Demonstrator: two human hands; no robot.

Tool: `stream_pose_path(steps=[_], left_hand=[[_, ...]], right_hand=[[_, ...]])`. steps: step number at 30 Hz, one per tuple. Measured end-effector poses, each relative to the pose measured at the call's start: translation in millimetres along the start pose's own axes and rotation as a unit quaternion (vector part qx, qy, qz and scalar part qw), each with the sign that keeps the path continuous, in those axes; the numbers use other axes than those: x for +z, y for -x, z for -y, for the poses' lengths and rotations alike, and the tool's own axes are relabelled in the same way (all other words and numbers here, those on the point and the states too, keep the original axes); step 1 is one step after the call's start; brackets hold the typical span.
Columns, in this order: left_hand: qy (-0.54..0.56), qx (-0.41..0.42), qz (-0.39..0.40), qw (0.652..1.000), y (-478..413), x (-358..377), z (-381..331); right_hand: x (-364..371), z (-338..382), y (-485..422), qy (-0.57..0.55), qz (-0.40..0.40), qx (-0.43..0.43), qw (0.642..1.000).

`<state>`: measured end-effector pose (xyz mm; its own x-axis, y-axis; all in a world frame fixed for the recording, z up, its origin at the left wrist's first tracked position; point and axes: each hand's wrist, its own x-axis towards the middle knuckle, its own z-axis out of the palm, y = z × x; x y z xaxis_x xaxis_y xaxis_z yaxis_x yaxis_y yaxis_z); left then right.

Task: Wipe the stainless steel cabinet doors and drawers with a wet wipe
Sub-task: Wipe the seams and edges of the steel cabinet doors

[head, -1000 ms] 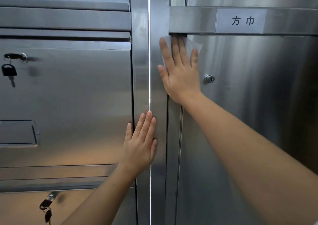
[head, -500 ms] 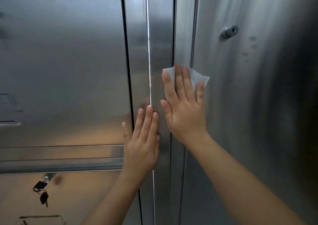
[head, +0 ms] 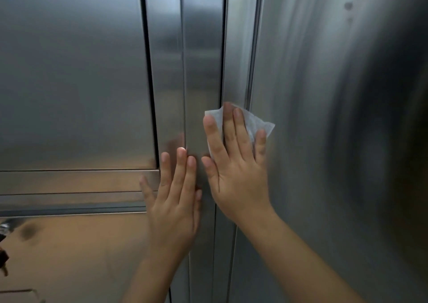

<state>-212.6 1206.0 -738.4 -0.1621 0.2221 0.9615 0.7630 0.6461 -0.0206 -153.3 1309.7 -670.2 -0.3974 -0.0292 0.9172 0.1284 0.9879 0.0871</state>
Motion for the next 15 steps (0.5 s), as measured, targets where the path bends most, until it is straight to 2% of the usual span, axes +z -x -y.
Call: stream_pose_path(steps=[8, 15], left_hand=[[0.041, -0.057, 0.005, 0.998, 42, 12, -13], [0.033, -0.042, 0.051, 0.997, 53, 4, -9]], right_hand=[[23, 11, 56, -0.024, -0.005, 0.022, 0.999], [15, 9, 51, -0.031, 0.007, 0.019, 0.999]])
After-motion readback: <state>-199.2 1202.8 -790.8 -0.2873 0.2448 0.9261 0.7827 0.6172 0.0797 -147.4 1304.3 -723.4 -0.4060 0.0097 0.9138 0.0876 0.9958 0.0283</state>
